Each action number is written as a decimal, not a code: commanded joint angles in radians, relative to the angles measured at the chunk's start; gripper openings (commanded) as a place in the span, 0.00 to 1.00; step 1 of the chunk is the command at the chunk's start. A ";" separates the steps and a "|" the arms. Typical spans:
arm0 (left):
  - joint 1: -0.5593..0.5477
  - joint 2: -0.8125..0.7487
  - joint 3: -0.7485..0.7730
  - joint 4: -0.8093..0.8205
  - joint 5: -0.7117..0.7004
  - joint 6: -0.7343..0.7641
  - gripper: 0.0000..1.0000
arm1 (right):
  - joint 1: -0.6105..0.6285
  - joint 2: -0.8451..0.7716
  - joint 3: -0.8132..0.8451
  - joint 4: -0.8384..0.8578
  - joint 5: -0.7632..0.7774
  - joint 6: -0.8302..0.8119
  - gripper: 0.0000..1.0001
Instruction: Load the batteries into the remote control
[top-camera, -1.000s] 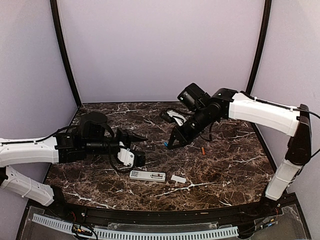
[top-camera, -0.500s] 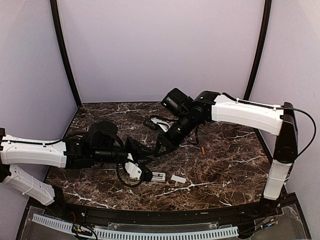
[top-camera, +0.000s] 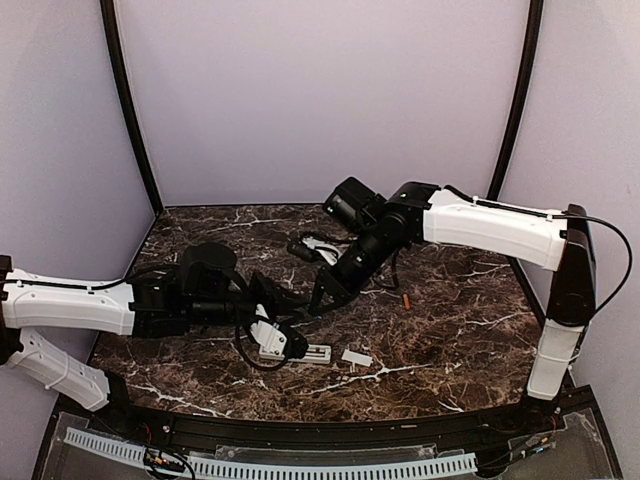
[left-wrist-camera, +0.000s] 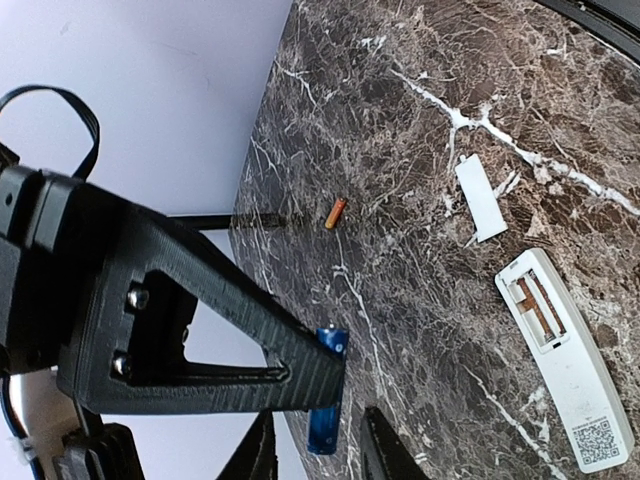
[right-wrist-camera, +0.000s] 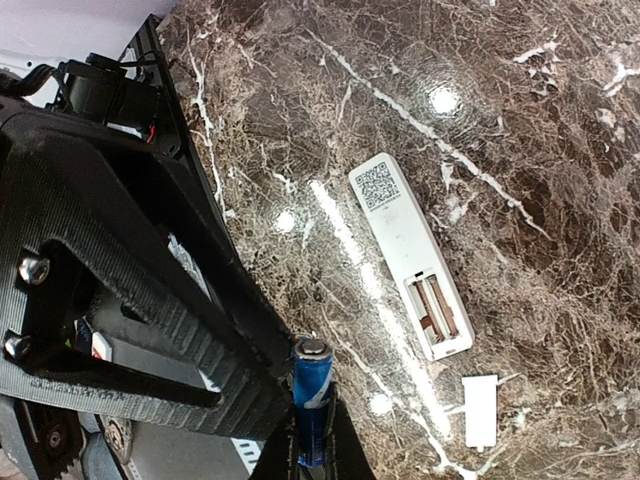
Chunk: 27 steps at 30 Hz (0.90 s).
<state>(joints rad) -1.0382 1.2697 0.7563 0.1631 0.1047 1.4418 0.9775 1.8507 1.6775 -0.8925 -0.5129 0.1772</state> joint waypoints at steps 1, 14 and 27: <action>0.000 0.012 -0.002 0.008 -0.042 -0.026 0.30 | 0.018 -0.007 0.025 0.009 -0.047 -0.018 0.00; 0.000 0.010 -0.008 0.049 -0.059 -0.044 0.00 | 0.020 -0.012 0.021 0.013 -0.030 -0.022 0.00; -0.001 -0.047 0.001 0.003 -0.032 -0.383 0.00 | 0.003 -0.078 0.001 0.092 0.023 0.002 0.44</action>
<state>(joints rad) -1.0370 1.2613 0.7513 0.1741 0.0620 1.2205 0.9882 1.8339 1.6806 -0.8570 -0.5110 0.1699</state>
